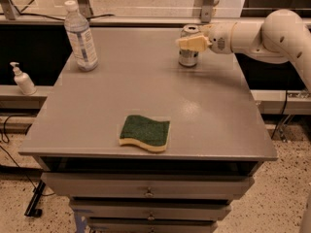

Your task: Move 7up can near sponge

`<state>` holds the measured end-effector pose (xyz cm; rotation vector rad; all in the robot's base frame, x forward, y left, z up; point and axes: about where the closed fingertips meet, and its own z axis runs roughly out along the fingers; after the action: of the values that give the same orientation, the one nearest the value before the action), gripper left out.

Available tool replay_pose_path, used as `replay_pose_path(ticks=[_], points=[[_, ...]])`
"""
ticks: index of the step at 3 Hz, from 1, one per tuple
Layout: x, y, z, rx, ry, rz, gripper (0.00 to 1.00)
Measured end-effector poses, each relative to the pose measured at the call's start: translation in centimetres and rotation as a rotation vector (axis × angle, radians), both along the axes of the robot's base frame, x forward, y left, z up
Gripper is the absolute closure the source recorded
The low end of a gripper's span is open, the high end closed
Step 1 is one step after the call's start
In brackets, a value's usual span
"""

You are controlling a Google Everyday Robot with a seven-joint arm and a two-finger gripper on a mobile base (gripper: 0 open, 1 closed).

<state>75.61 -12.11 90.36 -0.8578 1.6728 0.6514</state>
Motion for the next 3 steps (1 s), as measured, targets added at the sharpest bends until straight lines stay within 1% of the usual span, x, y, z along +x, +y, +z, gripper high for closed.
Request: replay_pose_path(ticks=[1, 2, 3], points=[[-0.3, 0.2, 0.0, 0.003, 0.011, -0.017, 0.65], [-1.5, 0.7, 0.4, 0.018, 0.03, -0.025, 0.88], [-4.3, 2.6, 2.3, 0.079, 0.058, -0.007, 1.0]])
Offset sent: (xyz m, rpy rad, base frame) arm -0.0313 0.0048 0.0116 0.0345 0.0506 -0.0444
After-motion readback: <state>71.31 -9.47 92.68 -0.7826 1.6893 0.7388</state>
